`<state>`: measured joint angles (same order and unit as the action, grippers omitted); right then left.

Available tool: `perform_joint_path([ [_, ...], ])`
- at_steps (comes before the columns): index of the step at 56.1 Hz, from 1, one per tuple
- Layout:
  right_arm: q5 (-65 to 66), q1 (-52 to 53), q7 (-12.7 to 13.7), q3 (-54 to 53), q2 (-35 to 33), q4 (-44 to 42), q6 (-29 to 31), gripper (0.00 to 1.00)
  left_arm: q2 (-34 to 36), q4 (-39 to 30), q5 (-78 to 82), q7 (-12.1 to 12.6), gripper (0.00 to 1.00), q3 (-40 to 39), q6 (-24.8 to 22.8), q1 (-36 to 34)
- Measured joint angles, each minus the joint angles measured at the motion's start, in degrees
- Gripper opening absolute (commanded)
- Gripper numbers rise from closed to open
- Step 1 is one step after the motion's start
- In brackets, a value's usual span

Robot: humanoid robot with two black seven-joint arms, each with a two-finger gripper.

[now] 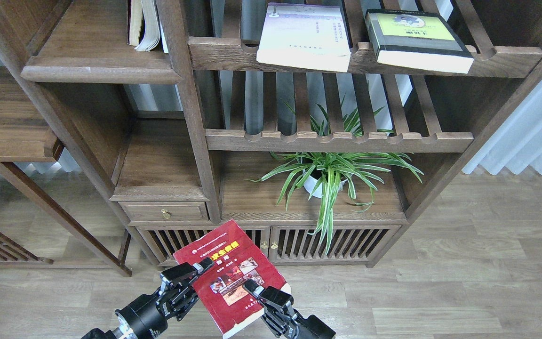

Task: Organize books on shelf
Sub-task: 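Grasp the red book with the left gripper, release the right gripper, then lift the red book with the left gripper onto the upper shelf corner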

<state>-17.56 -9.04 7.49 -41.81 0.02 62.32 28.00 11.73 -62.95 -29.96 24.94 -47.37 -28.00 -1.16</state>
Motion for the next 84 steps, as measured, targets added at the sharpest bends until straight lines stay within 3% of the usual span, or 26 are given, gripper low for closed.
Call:
perform_joint_path([
  [4, 0.00, -0.01, 0.00, 0.00, 0.00, 0.00, 0.00, 0.17, 0.08, -0.07, -0.01, 0.01, 0.06, -0.02, 0.00, 0.07],
  [6, -0.05, -0.02, 0.00, 0.00, 0.00, 0.00, 0.00, 0.46, 0.16, -0.22, 0.00, 0.08, 0.05, -0.20, 0.00, 0.07],
  [7, -0.05, -0.02, 0.00, 0.00, 0.00, 0.00, 0.00, 0.53, 0.17, -0.26, 0.00, 0.09, 0.05, -0.24, 0.00, 0.07],
  [8, -0.05, -0.02, 0.00, -0.01, 0.00, -0.01, 0.00, 0.74, 0.20, -0.29, 0.02, 0.10, 0.05, -0.28, 0.00, 0.07],
  [9, -0.05, -0.02, 0.00, -0.03, 0.00, -0.02, 0.00, 0.77, 0.28, -0.35, 0.09, 0.11, 0.05, -0.32, 0.00, 0.07],
  [24, 0.40, 0.13, -0.48, -2.90, -0.03, -0.87, 0.00, 0.98, 6.24, -2.26, 1.52, 0.10, 0.05, -3.13, 0.01, 0.63],
  [41, 0.43, 0.44, -0.75, -3.10, -0.01, -3.08, 0.00, 0.98, 18.15, -14.39, 5.69, 1.39, 0.05, -13.38, 0.01, 4.27],
  [53, 0.37, 1.42, -0.89, -3.17, -0.01, -4.64, 0.00, 0.98, 26.81, -16.18, 8.61, 1.42, 0.06, -25.16, 0.01, 2.26],
  [62, 0.29, 1.82, -0.89, -3.15, -0.01, -5.16, 0.00, 0.98, 34.60, -16.23, 8.59, 0.85, 0.06, -32.90, 0.00, -3.89],
  [84, -0.10, 3.04, -1.00, -3.10, -0.02, -7.21, 0.00, 0.98, 46.89, -14.23, 10.71, 2.10, 0.07, -29.81, -0.01, -28.47],
])
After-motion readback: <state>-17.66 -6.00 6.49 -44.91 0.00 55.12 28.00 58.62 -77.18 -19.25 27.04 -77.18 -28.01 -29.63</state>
